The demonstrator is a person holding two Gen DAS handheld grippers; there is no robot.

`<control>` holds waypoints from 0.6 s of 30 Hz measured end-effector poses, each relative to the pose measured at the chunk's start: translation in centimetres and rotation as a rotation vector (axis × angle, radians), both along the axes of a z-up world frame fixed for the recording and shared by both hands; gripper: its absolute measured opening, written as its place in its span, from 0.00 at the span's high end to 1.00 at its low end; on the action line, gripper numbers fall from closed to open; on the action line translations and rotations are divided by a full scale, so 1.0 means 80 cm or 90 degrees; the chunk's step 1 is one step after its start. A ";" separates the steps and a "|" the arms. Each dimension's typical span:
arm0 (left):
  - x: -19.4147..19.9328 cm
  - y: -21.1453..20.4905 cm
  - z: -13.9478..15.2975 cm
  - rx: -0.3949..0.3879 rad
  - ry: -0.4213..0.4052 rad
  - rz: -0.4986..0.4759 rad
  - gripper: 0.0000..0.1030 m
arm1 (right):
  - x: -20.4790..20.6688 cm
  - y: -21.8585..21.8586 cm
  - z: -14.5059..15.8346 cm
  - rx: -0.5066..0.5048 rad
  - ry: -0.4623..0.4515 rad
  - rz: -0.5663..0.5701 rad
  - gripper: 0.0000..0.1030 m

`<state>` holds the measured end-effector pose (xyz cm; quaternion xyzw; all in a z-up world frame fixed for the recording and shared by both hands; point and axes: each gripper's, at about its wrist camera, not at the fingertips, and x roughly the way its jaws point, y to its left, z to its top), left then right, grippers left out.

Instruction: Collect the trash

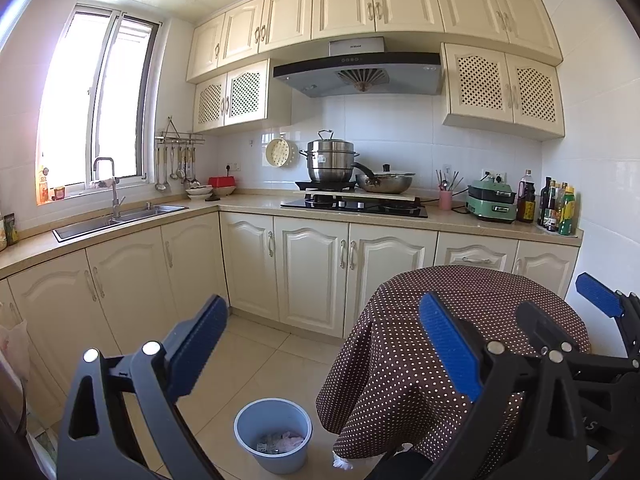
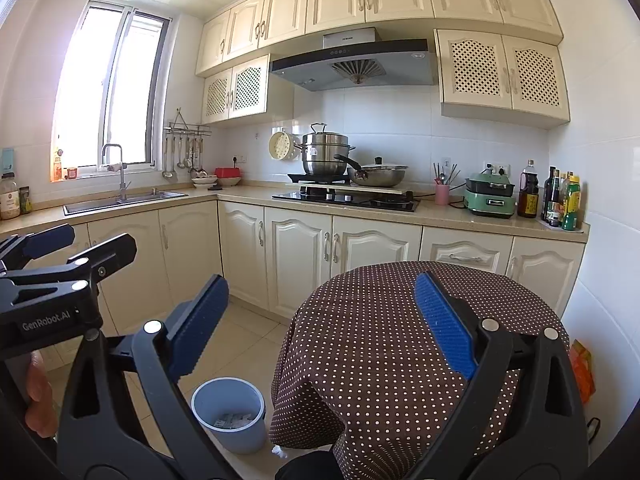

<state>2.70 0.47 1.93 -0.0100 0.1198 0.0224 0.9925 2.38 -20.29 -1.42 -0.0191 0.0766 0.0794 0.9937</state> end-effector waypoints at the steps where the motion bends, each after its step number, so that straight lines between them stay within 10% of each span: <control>1: 0.001 0.000 0.000 0.000 0.001 0.000 0.08 | 0.001 0.000 0.000 0.000 0.000 0.001 0.10; 18: 0.005 0.002 0.002 0.000 0.010 0.004 0.08 | 0.011 -0.002 0.001 -0.005 0.011 0.011 0.10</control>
